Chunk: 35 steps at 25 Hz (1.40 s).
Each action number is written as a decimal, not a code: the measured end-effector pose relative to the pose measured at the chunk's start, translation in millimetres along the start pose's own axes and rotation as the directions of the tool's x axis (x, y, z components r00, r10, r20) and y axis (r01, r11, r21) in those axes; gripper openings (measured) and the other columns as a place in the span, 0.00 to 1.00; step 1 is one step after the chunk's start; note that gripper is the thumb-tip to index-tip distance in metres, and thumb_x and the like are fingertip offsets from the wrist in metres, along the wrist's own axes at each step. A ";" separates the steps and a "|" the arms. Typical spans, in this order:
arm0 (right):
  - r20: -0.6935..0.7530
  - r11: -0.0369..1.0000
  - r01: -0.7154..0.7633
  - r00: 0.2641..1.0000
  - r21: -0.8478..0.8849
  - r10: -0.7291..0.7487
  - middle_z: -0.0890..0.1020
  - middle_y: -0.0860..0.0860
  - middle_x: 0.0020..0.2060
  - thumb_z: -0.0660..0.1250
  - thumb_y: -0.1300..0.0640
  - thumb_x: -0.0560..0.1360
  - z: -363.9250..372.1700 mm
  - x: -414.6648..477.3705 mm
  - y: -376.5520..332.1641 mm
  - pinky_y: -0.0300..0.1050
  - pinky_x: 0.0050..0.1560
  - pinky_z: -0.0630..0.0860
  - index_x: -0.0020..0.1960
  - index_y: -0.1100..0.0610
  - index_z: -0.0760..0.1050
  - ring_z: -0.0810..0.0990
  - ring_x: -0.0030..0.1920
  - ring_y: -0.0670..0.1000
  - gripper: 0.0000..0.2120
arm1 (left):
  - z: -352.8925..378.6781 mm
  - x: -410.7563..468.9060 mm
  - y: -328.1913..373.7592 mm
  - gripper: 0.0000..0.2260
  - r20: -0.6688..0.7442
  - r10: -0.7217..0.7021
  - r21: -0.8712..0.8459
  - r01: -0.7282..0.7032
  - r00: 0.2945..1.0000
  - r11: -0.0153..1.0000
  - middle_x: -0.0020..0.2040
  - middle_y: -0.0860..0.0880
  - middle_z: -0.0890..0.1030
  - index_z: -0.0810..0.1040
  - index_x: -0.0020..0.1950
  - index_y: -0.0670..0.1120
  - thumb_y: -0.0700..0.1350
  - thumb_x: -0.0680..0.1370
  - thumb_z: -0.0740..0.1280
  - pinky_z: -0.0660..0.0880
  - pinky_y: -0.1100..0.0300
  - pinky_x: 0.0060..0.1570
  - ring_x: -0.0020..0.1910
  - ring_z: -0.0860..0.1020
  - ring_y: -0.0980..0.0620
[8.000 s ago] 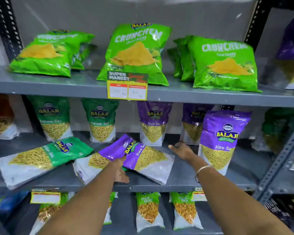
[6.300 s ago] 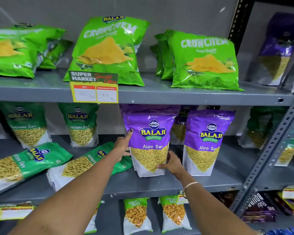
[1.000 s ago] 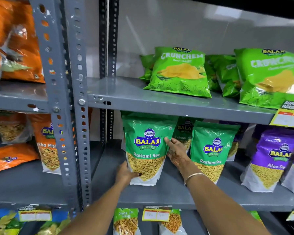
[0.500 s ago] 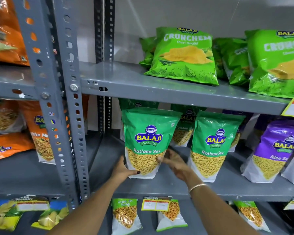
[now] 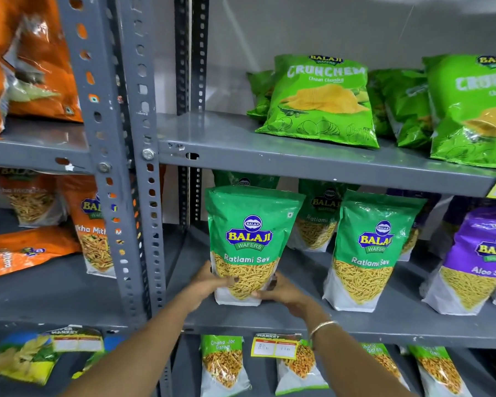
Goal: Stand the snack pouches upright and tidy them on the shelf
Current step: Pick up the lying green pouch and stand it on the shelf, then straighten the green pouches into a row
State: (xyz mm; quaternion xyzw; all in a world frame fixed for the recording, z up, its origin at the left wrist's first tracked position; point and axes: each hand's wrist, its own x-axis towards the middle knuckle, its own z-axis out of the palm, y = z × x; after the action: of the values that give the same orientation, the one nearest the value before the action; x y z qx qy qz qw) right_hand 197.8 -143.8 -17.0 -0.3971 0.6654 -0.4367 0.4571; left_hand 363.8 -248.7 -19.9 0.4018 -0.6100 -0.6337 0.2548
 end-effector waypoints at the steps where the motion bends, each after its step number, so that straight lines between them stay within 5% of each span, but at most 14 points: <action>1: 0.075 0.998 -0.017 0.997 0.054 0.013 0.79 0.49 0.53 0.73 0.62 0.68 -8.2 -5.4 -15.9 0.49 0.64 0.71 0.57 0.54 0.72 0.77 0.55 0.48 0.20 | -1.6 -2.7 20.2 0.24 -0.023 0.011 -0.137 -0.014 1.000 0.990 0.67 0.47 0.73 0.67 0.66 0.40 0.38 0.72 0.70 0.67 0.55 0.63 0.60 0.72 0.52; 4: -0.044 0.867 0.105 0.994 0.487 -0.095 0.82 0.49 0.49 0.68 0.60 0.72 -36.8 -4.0 -71.0 0.50 0.51 0.78 0.54 0.51 0.72 0.80 0.52 0.52 0.13 | -12.5 -8.8 84.2 0.19 -0.111 0.020 -0.435 -0.066 0.994 0.898 0.66 0.51 0.71 0.69 0.67 0.42 0.43 0.77 0.63 0.57 0.54 0.70 0.68 0.64 0.53; 6: -0.181 0.780 0.211 0.975 0.589 -0.127 0.84 0.52 0.44 0.67 0.61 0.73 -43.5 2.6 -99.5 0.53 0.51 0.78 0.53 0.54 0.74 0.83 0.46 0.52 0.10 | -17.8 -10.2 108.2 0.05 -0.161 0.003 -0.462 -0.079 0.987 0.883 0.70 0.46 0.70 0.77 0.50 0.45 0.42 0.76 0.64 0.56 0.54 0.71 0.72 0.62 0.48; 8: -0.236 0.821 0.236 0.963 0.520 -0.127 0.84 0.56 0.45 0.69 0.62 0.72 -41.8 5.3 -114.4 0.57 0.58 0.76 0.52 0.59 0.75 0.83 0.46 0.55 0.10 | -19.7 -11.8 114.7 0.07 -0.169 0.012 -0.439 -0.086 0.986 0.894 0.67 0.46 0.74 0.73 0.39 0.50 0.42 0.76 0.65 0.62 0.53 0.65 0.68 0.66 0.47; 11: -0.301 0.854 0.245 0.947 0.458 -0.110 0.80 0.58 0.57 0.70 0.60 0.71 -36.3 -2.6 -114.5 0.55 0.61 0.74 0.62 0.63 0.71 0.79 0.57 0.57 0.21 | -18.6 -13.4 107.3 0.04 -0.165 0.006 -0.430 -0.077 0.986 0.900 0.58 0.49 0.79 0.75 0.40 0.51 0.45 0.75 0.66 0.66 0.56 0.52 0.63 0.68 0.49; 12: -0.311 0.869 0.239 0.945 0.433 -0.105 0.79 0.56 0.58 0.70 0.60 0.71 -35.3 -6.6 -106.4 0.51 0.59 0.74 0.63 0.62 0.69 0.78 0.58 0.56 0.22 | -17.6 -15.4 101.3 0.01 -0.157 -0.014 -0.400 -0.051 0.987 0.915 0.60 0.50 0.77 0.76 0.46 0.52 0.46 0.75 0.66 0.66 0.55 0.54 0.66 0.67 0.49; 15: -0.215 0.941 0.085 0.976 0.327 -0.013 0.75 0.56 0.64 0.71 0.60 0.70 -23.3 -13.3 -62.2 0.45 0.54 0.72 0.71 0.60 0.62 0.74 0.63 0.56 0.33 | -7.8 -11.7 53.5 0.27 -0.098 -0.159 -0.140 0.144 0.982 0.980 0.74 0.46 0.65 0.65 0.70 0.47 0.47 0.73 0.69 0.60 0.48 0.70 0.73 0.62 0.46; 17: -0.176 0.974 -0.045 0.981 0.223 0.086 0.74 0.57 0.64 0.71 0.63 0.69 -8.0 -15.7 -32.5 0.38 0.47 0.72 0.71 0.63 0.62 0.75 0.60 0.55 0.33 | 3.2 -14.3 23.5 0.17 -0.070 -0.209 -0.163 0.195 0.975 0.967 0.71 0.44 0.71 0.72 0.59 0.47 0.44 0.72 0.70 0.68 0.50 0.61 0.64 0.72 0.46; 20: -0.223 0.975 -0.054 0.969 0.216 0.104 0.78 0.51 0.44 0.69 0.67 0.70 12.2 -15.4 -15.7 0.33 0.28 0.72 0.65 0.66 0.68 0.74 0.39 0.45 0.24 | 12.5 -8.6 5.5 0.07 -0.077 -0.203 -0.270 0.175 0.976 0.947 0.60 0.43 0.80 0.72 0.42 0.50 0.44 0.72 0.71 0.70 0.58 0.42 0.44 0.78 0.50; 23: -0.278 0.974 -0.050 0.954 0.223 0.112 0.77 0.50 0.43 0.71 0.65 0.70 15.1 -11.2 -7.6 0.37 0.31 0.68 0.62 0.64 0.68 0.73 0.38 0.43 0.23 | 11.6 -9.9 7.7 0.06 -0.057 -0.210 -0.245 0.190 0.976 0.951 0.51 0.47 0.81 0.73 0.44 0.50 0.45 0.73 0.70 0.70 0.59 0.42 0.50 0.77 0.48; 25: -0.274 0.978 -0.075 0.953 0.195 0.128 0.77 0.57 0.54 0.72 0.63 0.69 12.6 -10.0 -6.6 0.39 0.34 0.68 0.65 0.64 0.66 0.74 0.43 0.47 0.26 | 5.7 -10.9 9.8 0.13 0.016 -0.239 -0.151 0.239 0.971 0.959 0.62 0.45 0.78 0.73 0.57 0.48 0.46 0.74 0.68 0.71 0.55 0.49 0.61 0.74 0.46; 28: -0.302 0.992 -0.105 0.945 0.076 0.123 0.73 0.58 0.60 0.73 0.61 0.69 -18.1 -15.0 3.1 0.42 0.43 0.69 0.68 0.64 0.64 0.70 0.53 0.52 0.32 | -5.1 -11.2 19.4 0.33 0.121 -0.461 0.253 0.422 0.879 0.870 0.75 0.42 0.61 0.59 0.74 0.45 0.50 0.74 0.68 0.64 0.45 0.68 0.74 0.60 0.42; 32: -0.443 0.935 -0.339 0.858 -0.107 0.261 0.74 0.56 0.37 0.72 0.62 0.68 -114.3 -37.2 28.7 0.44 0.41 0.67 0.36 0.61 0.72 0.71 0.41 0.51 0.09 | 23.8 -17.7 48.9 0.37 0.042 -0.716 0.600 0.555 0.697 0.576 0.76 0.35 0.58 0.50 0.76 0.35 0.52 0.76 0.64 0.62 0.48 0.71 0.74 0.62 0.39; 35: -0.368 0.919 -0.393 0.857 -0.014 0.360 0.68 0.55 0.22 0.65 0.69 0.71 -177.2 -55.6 52.5 0.35 0.23 0.66 0.30 0.60 0.65 0.67 0.17 0.50 0.14 | 56.3 -14.9 65.4 0.31 -0.084 -0.577 0.875 0.337 0.813 0.347 0.74 0.40 0.66 0.64 0.72 0.36 0.53 0.75 0.64 0.65 0.55 0.69 0.72 0.67 0.44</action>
State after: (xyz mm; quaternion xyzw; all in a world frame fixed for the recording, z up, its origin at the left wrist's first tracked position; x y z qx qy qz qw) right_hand 36.6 -37.6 -16.4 -0.1929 0.8209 -0.3737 0.3864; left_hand 314.8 -212.9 43.2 0.5483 -0.7279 -0.3313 -0.2447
